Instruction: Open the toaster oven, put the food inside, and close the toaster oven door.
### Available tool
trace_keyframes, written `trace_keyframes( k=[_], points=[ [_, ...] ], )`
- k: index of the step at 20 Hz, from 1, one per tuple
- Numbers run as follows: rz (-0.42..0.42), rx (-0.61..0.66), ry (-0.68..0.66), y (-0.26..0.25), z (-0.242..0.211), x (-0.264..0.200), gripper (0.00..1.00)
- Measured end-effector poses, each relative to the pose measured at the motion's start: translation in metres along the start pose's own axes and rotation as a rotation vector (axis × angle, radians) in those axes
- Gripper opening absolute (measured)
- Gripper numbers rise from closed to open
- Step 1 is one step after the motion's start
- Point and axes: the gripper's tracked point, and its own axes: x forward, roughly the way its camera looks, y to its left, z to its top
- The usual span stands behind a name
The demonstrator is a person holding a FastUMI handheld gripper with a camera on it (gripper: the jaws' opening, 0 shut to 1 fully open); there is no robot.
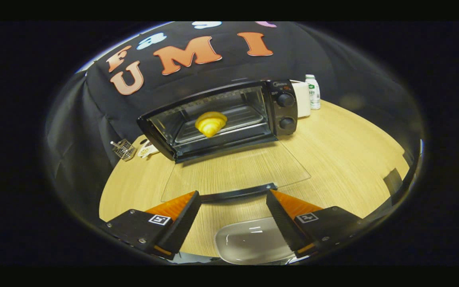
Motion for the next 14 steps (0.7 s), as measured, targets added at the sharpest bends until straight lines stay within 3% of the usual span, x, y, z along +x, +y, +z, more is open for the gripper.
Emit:
trace_keyframes(
  k=[8,14],
  points=[
    [-0.047,-0.093,0.094,-0.006,-0.032,0.028,0.99],
    [-0.040,-0.134,0.101,0.000,-0.029,0.035,0.99]
  ],
)
